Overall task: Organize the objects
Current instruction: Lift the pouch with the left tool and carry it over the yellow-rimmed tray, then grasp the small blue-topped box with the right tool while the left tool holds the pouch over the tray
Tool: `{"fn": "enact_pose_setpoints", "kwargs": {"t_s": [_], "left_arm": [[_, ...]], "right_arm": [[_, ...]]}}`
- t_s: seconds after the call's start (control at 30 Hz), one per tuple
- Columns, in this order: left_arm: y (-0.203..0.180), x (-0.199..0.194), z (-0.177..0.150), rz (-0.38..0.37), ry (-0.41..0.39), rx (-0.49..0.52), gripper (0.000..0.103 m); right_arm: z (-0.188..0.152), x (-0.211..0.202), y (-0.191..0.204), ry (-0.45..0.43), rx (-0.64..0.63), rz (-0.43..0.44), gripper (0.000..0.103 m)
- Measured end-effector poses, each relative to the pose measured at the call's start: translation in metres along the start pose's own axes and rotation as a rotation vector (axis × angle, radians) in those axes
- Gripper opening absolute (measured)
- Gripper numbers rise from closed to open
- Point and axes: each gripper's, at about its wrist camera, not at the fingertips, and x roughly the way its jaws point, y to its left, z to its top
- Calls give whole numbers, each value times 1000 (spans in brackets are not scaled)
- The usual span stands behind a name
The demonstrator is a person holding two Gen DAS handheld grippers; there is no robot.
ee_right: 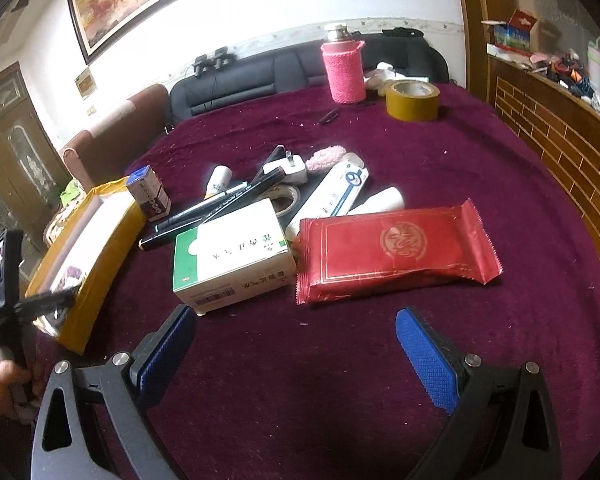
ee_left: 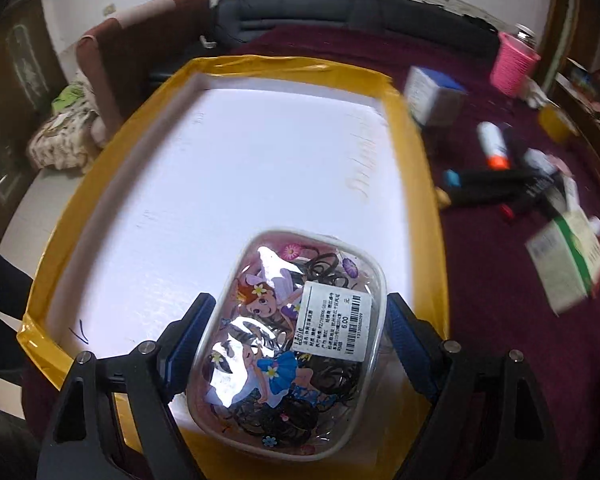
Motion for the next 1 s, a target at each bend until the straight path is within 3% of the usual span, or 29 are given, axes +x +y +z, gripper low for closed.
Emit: {"fn": "enact_pose_setpoints", "kwargs": {"t_s": [0.13, 0.2, 0.6, 0.77, 0.9, 1.0], "left_arm": [[-20, -11, -20, -41, -3, 31, 84], [-26, -17, -22, -26, -38, 51, 84], [-24, -81, -2, -69, -220, 49, 84], [-23, -98, 0, -107, -256, 46, 84], [-15, -98, -2, -128, -261, 38, 84], [-5, -95, -4, -131, -263, 31, 84]], "right_arm": [[-4, 7, -4, 17, 17, 10, 102], [-5, 11, -7, 28, 21, 14, 102], [6, 15, -6, 12, 38, 70, 102], [48, 12, 14, -9, 28, 153, 102], [88, 21, 56, -12, -38, 236, 102], [108, 44, 92, -4, -114, 213, 98]]}}
